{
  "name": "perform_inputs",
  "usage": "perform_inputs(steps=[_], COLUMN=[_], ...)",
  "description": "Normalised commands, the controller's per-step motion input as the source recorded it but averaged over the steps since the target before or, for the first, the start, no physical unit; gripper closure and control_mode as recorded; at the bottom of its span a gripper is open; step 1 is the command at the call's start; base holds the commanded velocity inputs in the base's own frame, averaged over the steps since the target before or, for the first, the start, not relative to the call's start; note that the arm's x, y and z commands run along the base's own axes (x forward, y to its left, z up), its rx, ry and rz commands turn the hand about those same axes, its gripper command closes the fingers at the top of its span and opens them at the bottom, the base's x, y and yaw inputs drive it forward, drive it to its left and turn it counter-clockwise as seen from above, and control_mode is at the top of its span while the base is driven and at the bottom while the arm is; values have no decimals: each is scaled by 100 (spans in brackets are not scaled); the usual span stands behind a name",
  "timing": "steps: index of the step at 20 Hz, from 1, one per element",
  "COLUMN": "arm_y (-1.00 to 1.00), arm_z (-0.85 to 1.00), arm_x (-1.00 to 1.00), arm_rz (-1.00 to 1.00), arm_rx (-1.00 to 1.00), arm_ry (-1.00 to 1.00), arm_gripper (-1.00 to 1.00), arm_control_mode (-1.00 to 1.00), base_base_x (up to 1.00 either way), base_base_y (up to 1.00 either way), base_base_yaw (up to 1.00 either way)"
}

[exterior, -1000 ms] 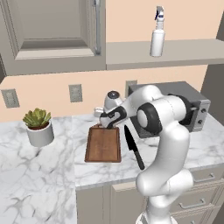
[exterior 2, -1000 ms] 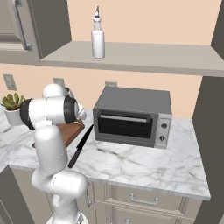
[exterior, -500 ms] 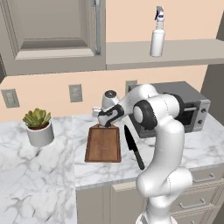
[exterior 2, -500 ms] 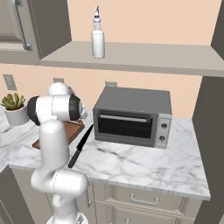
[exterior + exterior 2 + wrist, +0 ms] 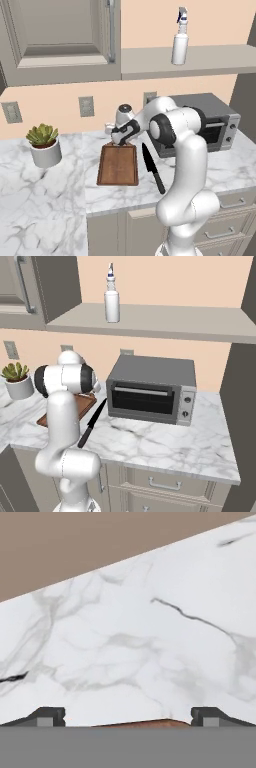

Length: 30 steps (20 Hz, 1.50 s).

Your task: Move the cutting board and knife to the sink. Then move spray from the shelves to the counter.

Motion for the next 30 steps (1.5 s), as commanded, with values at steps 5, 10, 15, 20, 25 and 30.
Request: perform_inputs(steps=[5, 10, 15, 20, 25, 30], arm_y=[0, 0, 0, 0, 0, 0], arm_z=[-14, -12, -15, -8, -4, -17], arm_x=[4, 7, 13, 4, -1, 0], arm_rz=[0, 2, 3, 2, 2, 1], arm_rx=[0, 0, 0, 0, 0, 0], arm_ry=[0, 0, 0, -2, -5, -1], arm_gripper=[-100, -100, -100, -100, -100, -100], arm_control_mode=[-100, -100, -100, -100, -100, -100], base_base_x=[0, 0, 0, 0, 0, 0], base_base_y=[0, 0, 0, 0, 0, 0], base_base_yaw=[0, 0, 0, 0, 0, 0])
